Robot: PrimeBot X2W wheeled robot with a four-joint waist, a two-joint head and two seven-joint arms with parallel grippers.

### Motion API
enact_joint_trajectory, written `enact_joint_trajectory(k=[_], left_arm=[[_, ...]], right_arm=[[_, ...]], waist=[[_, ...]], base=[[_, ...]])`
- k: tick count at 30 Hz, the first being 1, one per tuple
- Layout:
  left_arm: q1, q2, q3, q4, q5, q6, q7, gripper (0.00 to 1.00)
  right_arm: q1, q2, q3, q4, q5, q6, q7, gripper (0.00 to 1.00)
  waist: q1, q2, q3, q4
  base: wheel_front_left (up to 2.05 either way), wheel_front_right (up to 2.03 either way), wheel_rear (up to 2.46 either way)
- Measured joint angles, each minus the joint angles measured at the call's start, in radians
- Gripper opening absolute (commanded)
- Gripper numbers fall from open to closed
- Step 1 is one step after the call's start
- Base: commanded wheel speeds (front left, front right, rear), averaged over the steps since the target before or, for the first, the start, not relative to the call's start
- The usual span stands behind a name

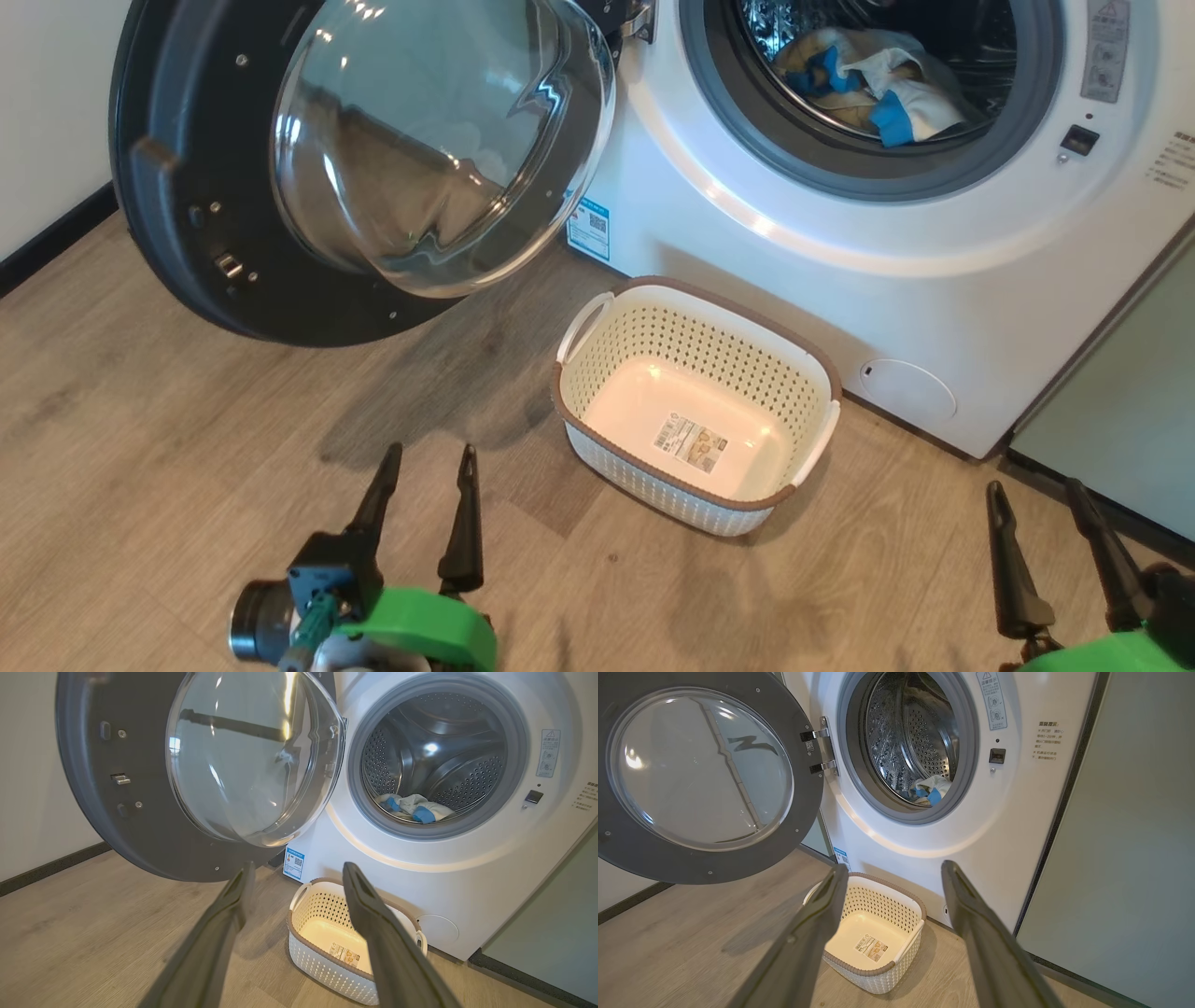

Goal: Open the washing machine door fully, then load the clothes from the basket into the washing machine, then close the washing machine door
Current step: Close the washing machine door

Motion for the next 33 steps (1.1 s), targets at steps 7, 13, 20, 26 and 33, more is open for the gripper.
enact_joint_trajectory(k=[7, 13, 20, 26, 33], left_arm=[[-0.008, -0.023, 0.034, -0.036, 0.005, -0.003, -0.003, 0.32], [-0.021, -0.050, 0.084, -0.073, -0.028, -0.038, -0.003, 0.00], [-0.049, -0.113, 0.189, -0.146, -0.180, -0.173, -0.003, 0.00], [-0.152, -0.112, 0.286, -0.184, -0.308, -0.248, -0.007, 0.00], [-0.314, -0.074, 0.434, -0.143, -0.516, -0.301, 0.056, 0.00]], right_arm=[[0.000, -0.004, 0.000, 0.000, 0.000, 0.000, 0.004, 1.00], [0.000, -0.007, 0.000, 0.000, 0.000, 0.000, 0.005, 1.00], [0.000, -0.010, -0.002, -0.008, 0.000, 0.000, 0.014, 1.00], [-0.002, -0.016, 0.000, -0.021, 0.000, 0.000, 0.023, 1.00], [-0.016, -0.040, 0.004, -0.036, 0.000, 0.000, 0.037, 1.00]], waist=[[0.0000, 0.0000, 0.005, 0.001], [0.0000, 0.0000, 0.007, 0.002], [0.0000, 0.0000, 0.012, 0.007], [0.0000, 0.0000, 0.024, 0.007], [0.0000, 0.0000, 0.051, -0.002]], base=[[0.00, 0.00, 0.00], [0.00, 0.00, 0.00], [0.00, 0.00, 0.00], [0.00, 0.00, 0.00], [0.00, 0.00, 0.00]])
